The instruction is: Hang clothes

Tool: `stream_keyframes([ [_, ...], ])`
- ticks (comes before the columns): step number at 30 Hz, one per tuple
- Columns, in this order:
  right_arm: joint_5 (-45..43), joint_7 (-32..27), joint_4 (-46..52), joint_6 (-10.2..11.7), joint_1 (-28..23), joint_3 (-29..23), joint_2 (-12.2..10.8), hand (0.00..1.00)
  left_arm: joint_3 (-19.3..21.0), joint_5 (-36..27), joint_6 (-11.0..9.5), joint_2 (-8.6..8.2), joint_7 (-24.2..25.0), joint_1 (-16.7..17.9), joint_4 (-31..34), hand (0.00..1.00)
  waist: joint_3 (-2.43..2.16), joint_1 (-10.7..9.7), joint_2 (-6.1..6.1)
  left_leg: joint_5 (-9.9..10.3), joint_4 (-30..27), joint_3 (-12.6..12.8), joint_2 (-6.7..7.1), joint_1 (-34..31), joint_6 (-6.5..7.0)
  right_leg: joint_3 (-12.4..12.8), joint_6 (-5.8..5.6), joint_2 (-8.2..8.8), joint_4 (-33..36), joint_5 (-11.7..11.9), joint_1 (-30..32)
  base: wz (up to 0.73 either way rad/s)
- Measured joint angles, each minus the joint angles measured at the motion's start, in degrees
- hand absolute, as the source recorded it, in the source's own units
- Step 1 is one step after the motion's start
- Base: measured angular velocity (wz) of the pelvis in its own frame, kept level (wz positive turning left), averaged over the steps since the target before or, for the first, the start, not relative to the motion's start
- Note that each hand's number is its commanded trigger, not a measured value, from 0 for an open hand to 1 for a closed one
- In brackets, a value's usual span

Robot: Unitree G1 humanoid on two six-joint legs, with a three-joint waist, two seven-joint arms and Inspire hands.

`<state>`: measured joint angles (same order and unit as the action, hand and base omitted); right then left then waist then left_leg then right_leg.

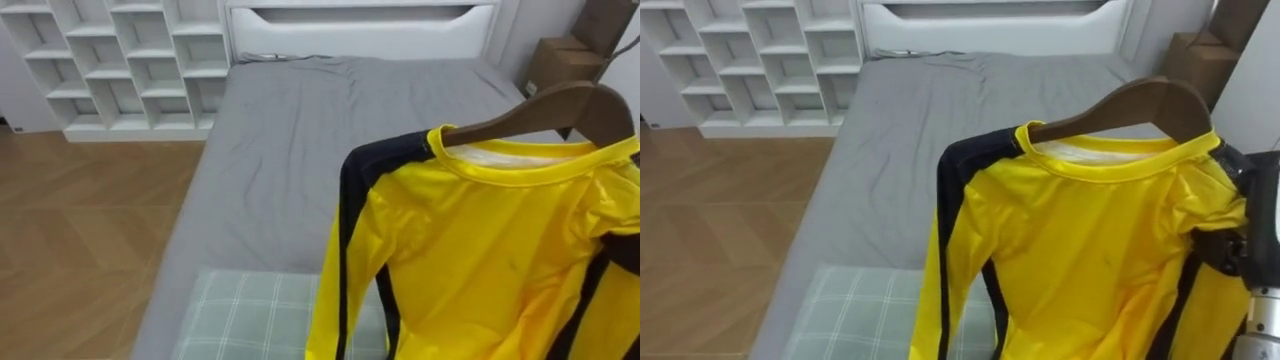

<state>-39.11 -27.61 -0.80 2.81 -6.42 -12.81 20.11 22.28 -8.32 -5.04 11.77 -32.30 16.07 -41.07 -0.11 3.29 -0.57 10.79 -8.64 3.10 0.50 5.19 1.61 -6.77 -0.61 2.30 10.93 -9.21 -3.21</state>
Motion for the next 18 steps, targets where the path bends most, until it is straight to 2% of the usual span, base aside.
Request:
stream_keyframes([
  [3,0.7,2.0,0.7,-1.1,-1.8,0.0,-0.2,1.00,-0.6,0.2,0.7,-0.15,2.2,0.8,-4.1,0.00,-0.08,0.0,-0.18,0.1,0.0,0.0,0.13,0.1,0.22,-0.1,-0.15,0.17,0.0,-0.1,0.0,0.00],
  [7,0.4,3.9,2.9,-1.6,-3.4,0.0,-0.4,1.00,-0.8,1.8,1.0,-0.71,3.5,2.5,-8.2,0.00,0.03,-0.1,0.04,0.3,0.2,0.3,0.26,0.2,0.46,0.4,-0.56,0.27,0.6,-0.3,0.3,-0.04],
  [10,1.7,4.7,2.9,-1.6,-3.4,0.0,-0.4,1.00,-3.2,1.8,1.0,-0.76,5.4,2.8,-13.8,0.00,0.11,-0.2,-0.05,0.4,0.4,1.0,0.24,0.4,0.63,0.6,-0.64,0.34,0.7,-0.4,0.3,-0.06],
  [12,3.3,4.9,2.9,-1.7,-3.4,0.0,-1.0,1.00,-5.3,1.8,2.0,-0.75,7.8,2.8,-17.1,0.00,0.18,-0.6,-0.42,0.5,0.3,1.1,0.24,0.4,0.71,0.4,-0.65,0.44,0.7,-0.4,0.2,0.00],
  [18,4.8,5.4,4.4,-2.5,-3.3,0.4,-1.7,1.00,-7.0,2.6,3.9,-0.74,13.4,3.5,-18.6,0.00,0.33,-1.1,-1.34,0.6,0.2,1.1,0.25,0.3,0.81,0.2,-0.70,0.59,0.7,-0.4,0.2,0.00],
])
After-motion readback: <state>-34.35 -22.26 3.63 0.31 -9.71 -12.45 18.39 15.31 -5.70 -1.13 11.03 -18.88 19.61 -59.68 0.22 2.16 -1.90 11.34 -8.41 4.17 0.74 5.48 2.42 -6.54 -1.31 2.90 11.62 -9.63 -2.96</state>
